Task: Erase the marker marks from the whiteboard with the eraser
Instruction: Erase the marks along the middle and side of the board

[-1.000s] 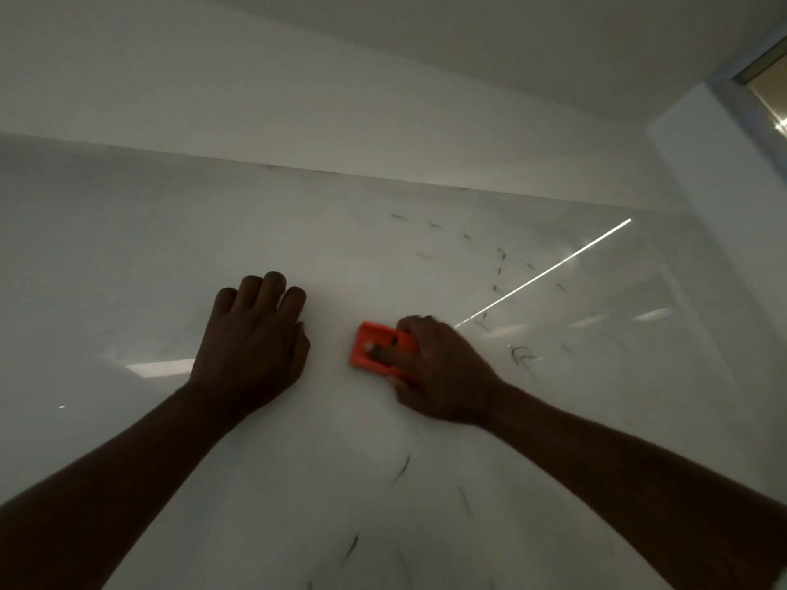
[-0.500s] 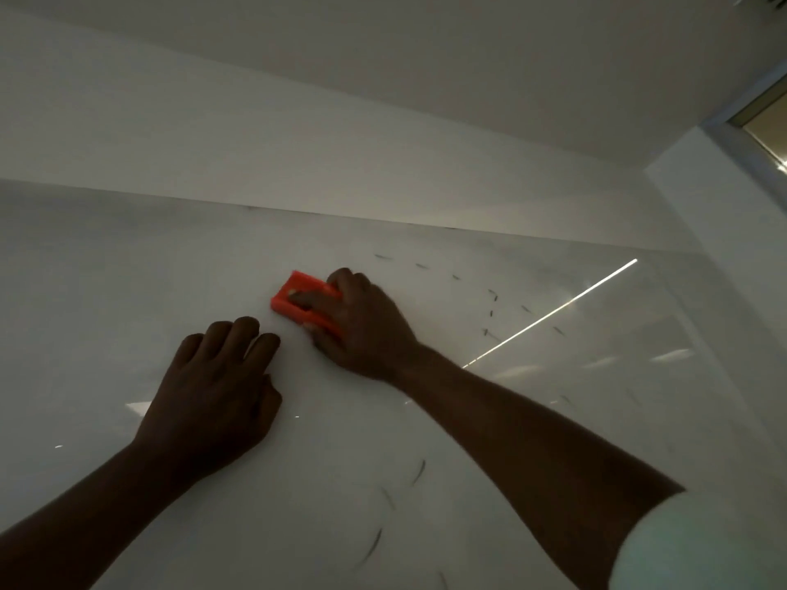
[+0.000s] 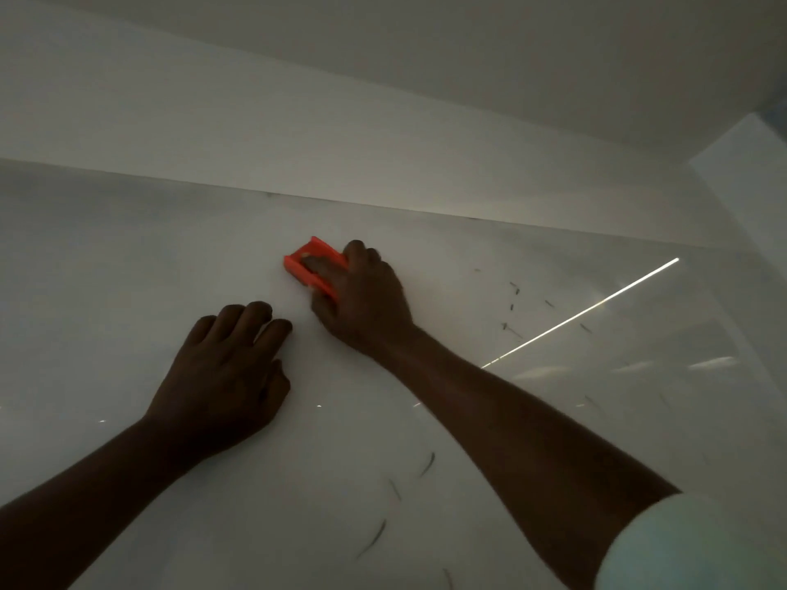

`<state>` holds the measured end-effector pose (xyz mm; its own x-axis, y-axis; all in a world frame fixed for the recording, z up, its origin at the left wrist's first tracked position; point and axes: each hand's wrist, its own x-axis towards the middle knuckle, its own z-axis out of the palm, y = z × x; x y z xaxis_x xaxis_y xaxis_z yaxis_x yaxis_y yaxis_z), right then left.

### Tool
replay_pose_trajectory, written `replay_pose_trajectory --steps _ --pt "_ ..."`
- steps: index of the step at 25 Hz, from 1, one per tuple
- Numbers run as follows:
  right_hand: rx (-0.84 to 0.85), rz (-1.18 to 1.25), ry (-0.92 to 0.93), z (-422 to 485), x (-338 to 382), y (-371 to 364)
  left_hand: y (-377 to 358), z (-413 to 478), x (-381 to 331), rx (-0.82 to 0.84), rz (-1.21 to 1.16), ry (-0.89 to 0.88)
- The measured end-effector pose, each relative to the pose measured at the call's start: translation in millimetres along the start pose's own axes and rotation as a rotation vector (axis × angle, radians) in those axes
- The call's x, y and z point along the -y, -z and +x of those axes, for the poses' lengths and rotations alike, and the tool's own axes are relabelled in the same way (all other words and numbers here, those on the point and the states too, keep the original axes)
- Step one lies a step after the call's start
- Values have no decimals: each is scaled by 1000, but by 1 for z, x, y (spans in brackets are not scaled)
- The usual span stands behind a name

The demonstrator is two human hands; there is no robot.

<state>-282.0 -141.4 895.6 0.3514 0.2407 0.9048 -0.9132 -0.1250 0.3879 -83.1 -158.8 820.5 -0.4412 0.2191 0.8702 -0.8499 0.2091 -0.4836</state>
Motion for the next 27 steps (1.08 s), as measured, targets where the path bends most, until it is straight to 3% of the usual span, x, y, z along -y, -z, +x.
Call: replay_pose_trajectory --steps 2,5,7,9,12,15,16,17,18,20,21,22,23,25,26,27 --pt "8 -108 -224 -28 -61 18 1 0 -2 21 -7 16" --pt "-30 -244 -821 -82 -156 51 0 1 -3 34 14 15" --pt "-43 -256 -980 -92 -161 53 2 8 -8 36 28 -3" --pt "-38 -261 -872 -101 -118 43 0 26 -30 55 7 -27" --pt "-26 -153 -374 -171 -35 33 -12 64 -82 111 -36 -9" --pt "144 -109 93 -226 -67 58 -26 76 -111 123 -33 7" --pt "162 -149 117 -225 -98 67 -31 74 -112 105 -21 -5" --pt "156 -177 11 -218 -126 74 -33 72 -111 88 -11 -15" --pt "117 -192 -232 -208 -151 82 -35 71 -111 75 -4 -22" --pt "-36 -218 -934 -189 -174 80 -36 73 -113 63 4 -35" --pt "-29 -236 -1090 -179 -164 73 -36 74 -115 61 8 -39" --pt "-29 -261 -1019 -171 -148 63 -35 75 -116 59 8 -43" --pt "-49 -256 -771 -168 -132 53 -36 75 -117 56 5 -43" --pt "26 -171 -99 -167 -122 45 -38 74 -116 46 5 -38" --pt "79 -145 122 -155 -136 51 -39 74 -116 39 8 -37" --pt "138 -135 197 -140 -152 57 -39 74 -115 31 7 -38"
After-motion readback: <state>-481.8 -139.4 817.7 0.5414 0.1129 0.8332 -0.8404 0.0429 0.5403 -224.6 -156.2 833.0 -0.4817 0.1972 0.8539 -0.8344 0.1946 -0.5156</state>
